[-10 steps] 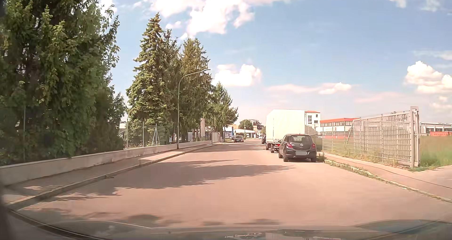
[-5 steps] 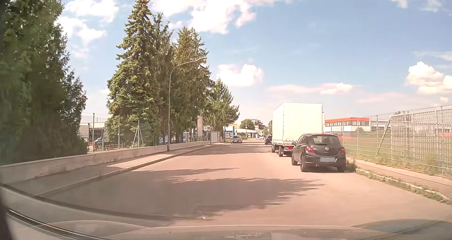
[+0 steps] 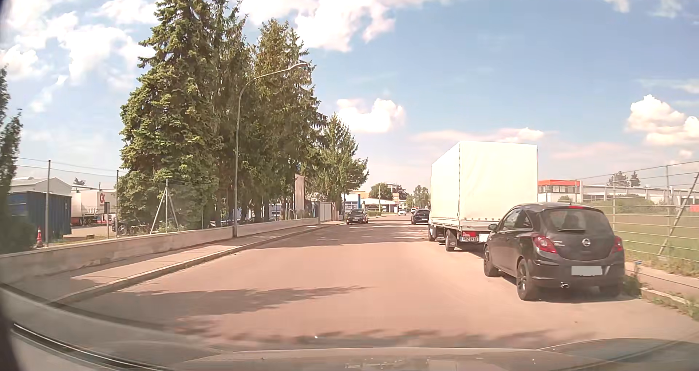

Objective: Follow the waypoints while adhering to traffic rules and regulations

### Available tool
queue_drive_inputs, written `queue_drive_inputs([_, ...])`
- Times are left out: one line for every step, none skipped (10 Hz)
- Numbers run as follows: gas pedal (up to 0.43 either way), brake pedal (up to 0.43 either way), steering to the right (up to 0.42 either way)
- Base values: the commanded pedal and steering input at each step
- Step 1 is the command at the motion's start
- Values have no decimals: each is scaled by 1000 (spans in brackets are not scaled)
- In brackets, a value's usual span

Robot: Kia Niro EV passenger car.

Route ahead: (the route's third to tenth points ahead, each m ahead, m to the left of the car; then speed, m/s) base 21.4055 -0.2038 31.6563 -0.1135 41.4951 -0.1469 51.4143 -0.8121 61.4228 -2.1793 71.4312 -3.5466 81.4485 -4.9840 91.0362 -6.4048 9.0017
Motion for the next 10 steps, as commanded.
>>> queue_drive_inputs([157,18,8])
queue_drive_inputs([157,18,9])
queue_drive_inputs([157,18,10])
queue_drive_inputs([157,18,11])
queue_drive_inputs([157,18,11])
queue_drive_inputs([157,18,10])
queue_drive_inputs([157,18,6])
queue_drive_inputs([157,18,6])
queue_drive_inputs([157,18,6])
queue_drive_inputs([157,18,5])
